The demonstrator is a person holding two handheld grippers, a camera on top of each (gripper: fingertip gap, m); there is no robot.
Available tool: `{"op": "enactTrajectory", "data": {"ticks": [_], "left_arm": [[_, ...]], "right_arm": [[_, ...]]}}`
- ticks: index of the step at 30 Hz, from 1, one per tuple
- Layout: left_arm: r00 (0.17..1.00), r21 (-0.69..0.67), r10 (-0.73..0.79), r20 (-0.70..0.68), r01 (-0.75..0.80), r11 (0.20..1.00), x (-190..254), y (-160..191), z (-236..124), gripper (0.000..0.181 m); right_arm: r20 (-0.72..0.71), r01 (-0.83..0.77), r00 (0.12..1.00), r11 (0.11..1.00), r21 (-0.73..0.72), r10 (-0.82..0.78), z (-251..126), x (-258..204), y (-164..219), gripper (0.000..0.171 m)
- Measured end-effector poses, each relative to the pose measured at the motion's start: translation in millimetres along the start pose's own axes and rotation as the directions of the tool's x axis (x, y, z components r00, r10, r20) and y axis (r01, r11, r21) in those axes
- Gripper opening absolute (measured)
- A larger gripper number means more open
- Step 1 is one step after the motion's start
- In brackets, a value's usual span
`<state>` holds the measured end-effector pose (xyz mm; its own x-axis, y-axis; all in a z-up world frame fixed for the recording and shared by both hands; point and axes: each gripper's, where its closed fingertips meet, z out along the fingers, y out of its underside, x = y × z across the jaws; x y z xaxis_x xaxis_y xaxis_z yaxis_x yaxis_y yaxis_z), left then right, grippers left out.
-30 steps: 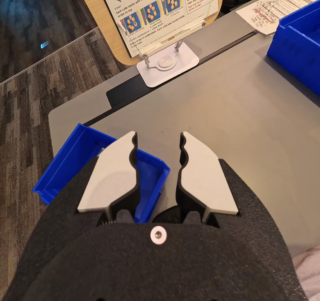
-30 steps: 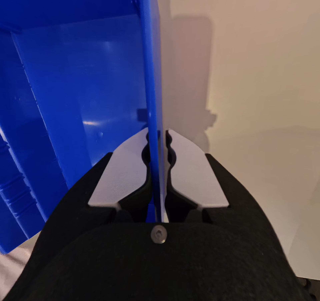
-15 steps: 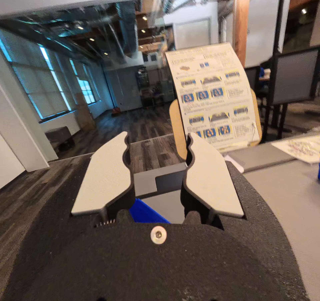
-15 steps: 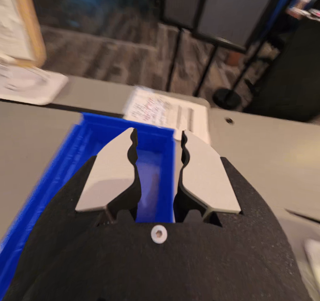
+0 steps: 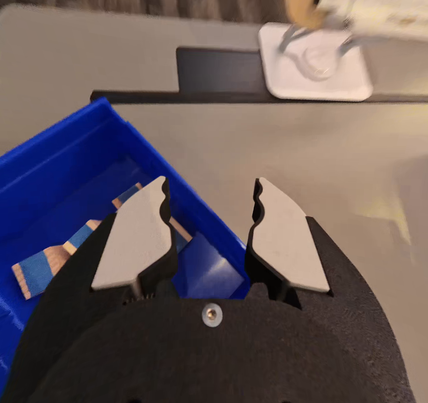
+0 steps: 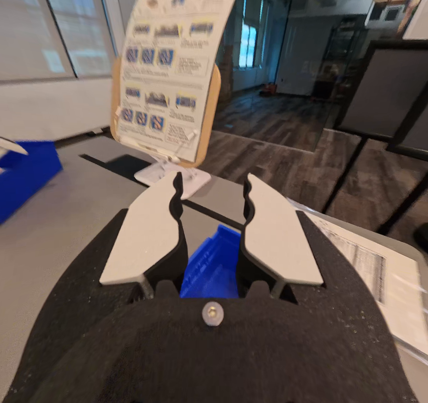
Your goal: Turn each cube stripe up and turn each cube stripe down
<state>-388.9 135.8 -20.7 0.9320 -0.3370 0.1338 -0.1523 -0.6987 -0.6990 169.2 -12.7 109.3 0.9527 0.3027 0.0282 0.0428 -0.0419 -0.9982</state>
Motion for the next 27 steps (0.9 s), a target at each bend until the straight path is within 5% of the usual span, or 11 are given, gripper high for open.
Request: {"op": "enactTrajectory", "data": {"ticks": [4,9,15,27], "left_arm": [[0.996,-0.146,0.016,0.09,-0.003,0.989,-10.2,23.9,23.7,0.061],[0.995,-0.254,0.035,0.092,-0.01,0.967,-11.4,42.6,25.8,0.023],[0.988,-0.31,0.135,0.073,-0.106,0.945,1.4,46.7,26.1,0.022],[0.87,-0.294,0.436,-0.229,-0.489,0.821,80.4,60.0,30.8,0.023]], "right_arm": [[-0.088,0.11,0.988,0.982,-0.154,-0.125,2.2,6.8,16.9,0.051],[-0.088,0.175,0.977,0.965,-0.198,-0.195,4.4,-3.9,16.4,0.051],[-0.052,0.198,0.975,0.954,-0.224,-0.215,12.7,-16.9,20.7,0.051],[0.022,0.291,0.953,0.897,-0.334,-0.302,34.3,-39.2,45.8,0.05]]}}
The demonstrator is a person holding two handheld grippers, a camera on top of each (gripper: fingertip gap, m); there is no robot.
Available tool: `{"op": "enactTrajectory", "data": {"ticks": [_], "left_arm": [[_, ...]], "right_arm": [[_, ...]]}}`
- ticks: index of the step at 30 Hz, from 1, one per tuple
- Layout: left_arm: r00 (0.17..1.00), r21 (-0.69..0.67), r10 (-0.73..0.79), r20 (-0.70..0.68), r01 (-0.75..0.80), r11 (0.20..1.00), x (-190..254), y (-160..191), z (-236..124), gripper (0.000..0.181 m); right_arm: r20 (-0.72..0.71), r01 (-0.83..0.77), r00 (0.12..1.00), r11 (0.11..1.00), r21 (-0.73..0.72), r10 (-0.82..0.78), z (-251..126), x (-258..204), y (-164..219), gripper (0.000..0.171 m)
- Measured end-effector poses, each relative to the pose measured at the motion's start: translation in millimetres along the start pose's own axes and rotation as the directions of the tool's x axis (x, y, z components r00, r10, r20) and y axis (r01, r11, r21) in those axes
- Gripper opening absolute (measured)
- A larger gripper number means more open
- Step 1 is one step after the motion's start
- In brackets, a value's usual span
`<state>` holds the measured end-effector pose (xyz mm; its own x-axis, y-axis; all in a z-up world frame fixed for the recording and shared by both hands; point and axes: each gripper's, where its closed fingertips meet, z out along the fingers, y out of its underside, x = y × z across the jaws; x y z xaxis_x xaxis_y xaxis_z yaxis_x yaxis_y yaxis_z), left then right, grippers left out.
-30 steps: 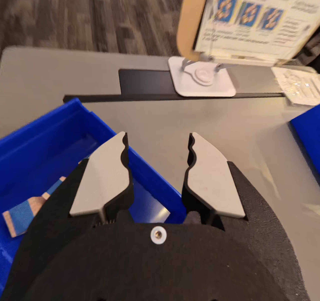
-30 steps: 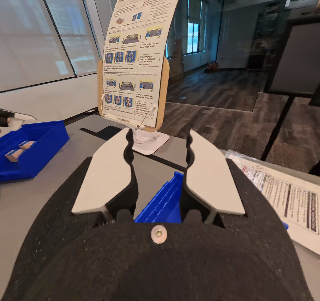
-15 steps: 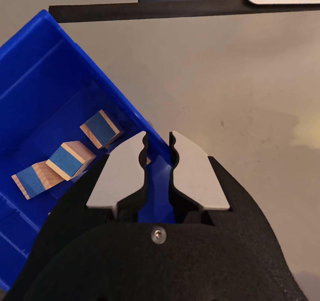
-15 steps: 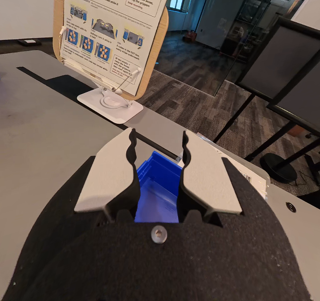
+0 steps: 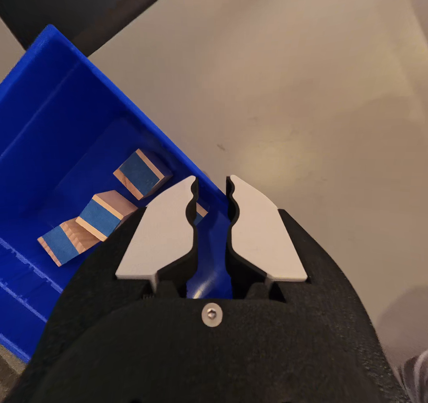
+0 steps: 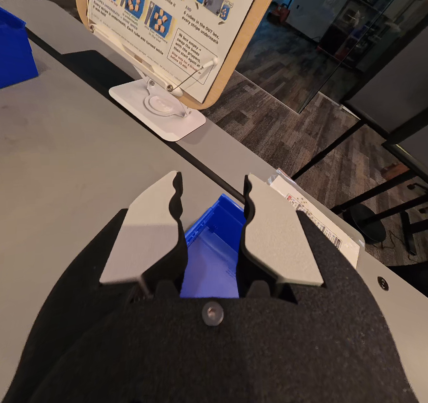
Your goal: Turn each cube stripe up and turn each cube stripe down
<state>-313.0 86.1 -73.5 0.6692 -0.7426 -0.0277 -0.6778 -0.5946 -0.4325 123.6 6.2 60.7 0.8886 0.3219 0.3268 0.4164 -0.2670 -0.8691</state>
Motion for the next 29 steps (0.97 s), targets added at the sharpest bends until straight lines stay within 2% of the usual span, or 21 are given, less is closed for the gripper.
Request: {"op": "enactTrajectory", "data": {"ticks": [7,11,15,17,19,21,23,25,27,29], "left_arm": [[0.998,-0.068,0.006,-0.062,-0.01,0.998,5.2,20.5,-8.4,0.02],[0.999,-0.061,0.019,-0.046,-0.022,0.998,5.0,16.6,-6.3,0.02],[0.996,-0.018,-0.027,-0.081,0.026,0.999,5.6,7.5,-3.6,0.022],[0.994,0.069,-0.022,-0.106,0.029,0.997,4.1,-2.9,-15.4,0.025],[0.993,0.25,0.003,-0.116,0.026,0.968,-1.0,-22.4,-45.8,0.042],[0.991,0.408,0.045,-0.129,0.012,0.913,-4.5,-30.1,-83.7,0.039],[0.985,0.505,0.129,-0.112,-0.056,0.862,-5.6,-22.4,-111.3,0.043],[0.981,0.537,0.193,0.01,-0.168,0.827,-18.0,-8.2,-118.7,0.052],[0.95,0.491,0.292,0.114,-0.309,0.814,-26.2,5.3,-107.7,0.044],[0.914,0.413,0.386,0.12,-0.4,0.818,-27.0,19.2,-83.8,0.044]], "right_arm": [[-0.006,-0.006,1.0,1.0,-0.006,0.006,5.6,0.0,3.2,0.048],[-0.005,-0.033,0.999,0.999,-0.007,0.033,7.2,1.2,4.8,0.049],[0.001,-0.045,0.999,0.999,-0.021,0.045,10.6,0.9,9.2,0.051],[0.002,-0.042,0.999,0.999,-0.027,0.042,11.5,0.8,10.4,0.051],[0.0,-0.036,0.999,0.999,-0.031,0.037,11.4,1.8,11.1,0.052],[-0.003,-0.038,0.999,0.999,-0.029,0.038,10.6,3.9,11.4,0.052],[0.001,-0.05,0.999,0.998,-0.022,0.05,9.7,5.4,11.6,0.052],[0.007,-0.067,0.998,0.998,-0.017,0.067,9.6,6.6,13.0,0.052],[0.015,-0.08,0.997,0.997,-0.022,0.081,10.4,6.6,15.3,0.052],[0.018,-0.085,0.996,0.996,-0.029,0.085,11.6,6.3,17.5,0.052]]}}
